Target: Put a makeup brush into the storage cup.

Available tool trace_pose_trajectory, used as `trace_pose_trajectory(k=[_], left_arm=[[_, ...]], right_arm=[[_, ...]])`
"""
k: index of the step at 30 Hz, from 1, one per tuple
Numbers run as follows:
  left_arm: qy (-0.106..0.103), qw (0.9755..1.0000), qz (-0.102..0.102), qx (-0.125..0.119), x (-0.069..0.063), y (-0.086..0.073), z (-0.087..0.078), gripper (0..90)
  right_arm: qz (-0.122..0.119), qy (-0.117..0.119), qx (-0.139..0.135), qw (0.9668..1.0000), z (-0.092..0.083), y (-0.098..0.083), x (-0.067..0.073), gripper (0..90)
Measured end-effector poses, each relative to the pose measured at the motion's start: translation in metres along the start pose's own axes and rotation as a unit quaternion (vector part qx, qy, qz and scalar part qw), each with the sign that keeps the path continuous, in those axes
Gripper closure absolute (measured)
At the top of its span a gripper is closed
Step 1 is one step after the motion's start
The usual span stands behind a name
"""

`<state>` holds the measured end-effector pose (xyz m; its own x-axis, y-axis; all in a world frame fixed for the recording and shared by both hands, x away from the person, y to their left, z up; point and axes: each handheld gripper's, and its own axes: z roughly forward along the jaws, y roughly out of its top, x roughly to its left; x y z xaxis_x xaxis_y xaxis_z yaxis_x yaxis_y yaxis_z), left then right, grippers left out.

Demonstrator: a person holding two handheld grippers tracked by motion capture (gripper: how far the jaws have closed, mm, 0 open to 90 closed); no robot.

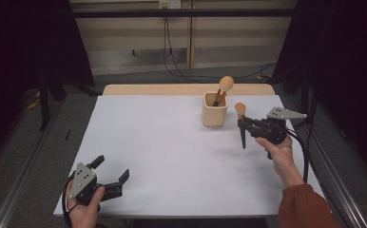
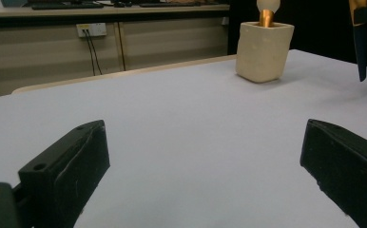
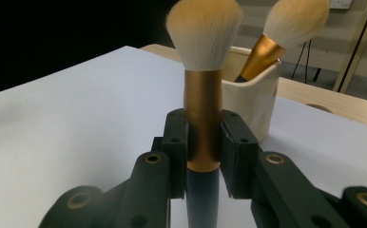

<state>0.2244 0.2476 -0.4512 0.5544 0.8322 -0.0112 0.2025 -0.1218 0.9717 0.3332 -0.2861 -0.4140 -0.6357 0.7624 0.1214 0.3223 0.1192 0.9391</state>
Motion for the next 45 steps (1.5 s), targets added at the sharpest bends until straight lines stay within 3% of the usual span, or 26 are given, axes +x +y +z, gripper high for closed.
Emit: trace_pose_trajectory(k=[8, 23, 33, 45], left_arm=[[-0.001, 1.0000, 0.001, 0.001, 0.000, 0.000, 0.000, 2.4], [-0.001, 1.0000, -0.008, -0.002, 0.000, -0.001, 0.000, 2.7], [-0.003, 0.9999, -0.012, -0.002, 0.001, -0.001, 0.001, 2.6], [-0.006, 0.9998, -0.017, -0.004, 0.001, -0.001, 0.001, 2.3]], right_arm=[[0.002, 0.001, -0.017, 0.9999, 0.002, 0.010, 0.003, 74.2], [-0.015, 0.005, -0.056, 0.9983, 0.008, 0.047, 0.008, 74.1], [-0.025, 0.002, -0.057, 0.9981, 0.016, 0.071, 0.006, 74.1], [-0.011, -0.010, -0.059, 0.9981, 0.029, 0.086, -0.003, 74.0]])
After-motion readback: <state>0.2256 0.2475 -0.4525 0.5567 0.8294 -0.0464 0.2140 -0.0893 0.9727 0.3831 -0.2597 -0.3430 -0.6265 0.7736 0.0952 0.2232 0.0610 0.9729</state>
